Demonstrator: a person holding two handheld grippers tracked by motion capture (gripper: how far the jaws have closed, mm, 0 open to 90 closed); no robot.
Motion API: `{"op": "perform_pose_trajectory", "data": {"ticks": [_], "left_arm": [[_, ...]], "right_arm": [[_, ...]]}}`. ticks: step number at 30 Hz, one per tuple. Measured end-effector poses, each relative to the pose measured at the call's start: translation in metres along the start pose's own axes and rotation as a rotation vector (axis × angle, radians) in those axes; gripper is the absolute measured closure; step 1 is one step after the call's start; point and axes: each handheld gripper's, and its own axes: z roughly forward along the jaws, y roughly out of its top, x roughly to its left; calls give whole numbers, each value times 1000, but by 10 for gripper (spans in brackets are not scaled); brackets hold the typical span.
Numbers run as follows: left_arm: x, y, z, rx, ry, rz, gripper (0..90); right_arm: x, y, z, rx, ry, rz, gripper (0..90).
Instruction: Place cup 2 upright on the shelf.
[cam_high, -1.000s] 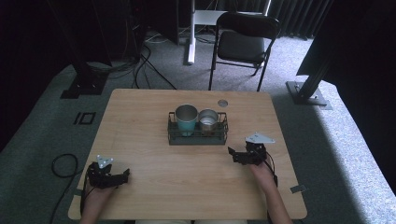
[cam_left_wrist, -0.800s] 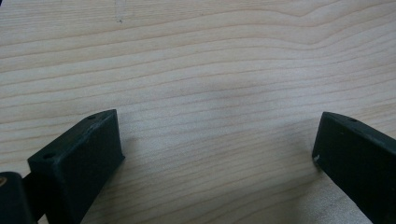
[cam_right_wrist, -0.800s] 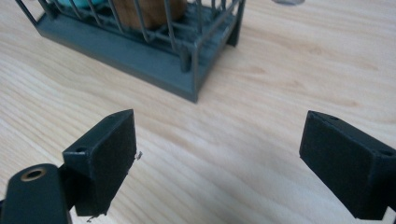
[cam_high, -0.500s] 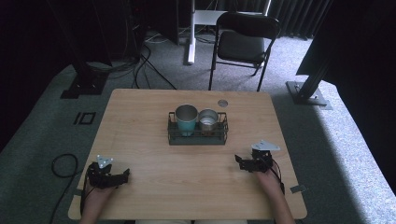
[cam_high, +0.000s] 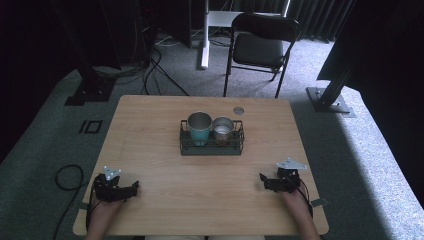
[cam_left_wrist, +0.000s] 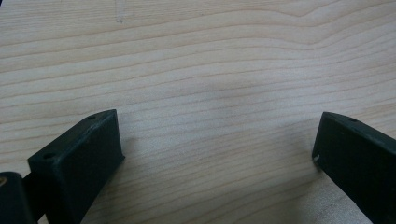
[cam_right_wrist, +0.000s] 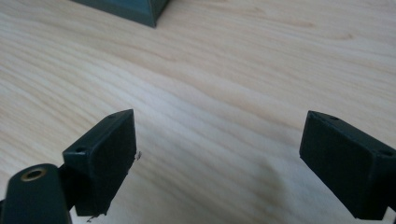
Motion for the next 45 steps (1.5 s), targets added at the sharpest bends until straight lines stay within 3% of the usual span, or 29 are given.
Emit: {"op": "perform_pose_trajectory", "data": {"ticks": [11,22,29,45], "left_arm": [[0,0,0,0,0,0,20],[0,0,0,0,0,0,20],[0,0,0,0,0,0,20],[0,0,0,0,0,0,20]], "right_arm": [[-3,-19,-13,14,-50,56,107],[-1,-29,-17,40,-71,43,107],[-4,-33,-21,63,-115,119,107],[-5,-33,-20,63,-116,121,107]]}}
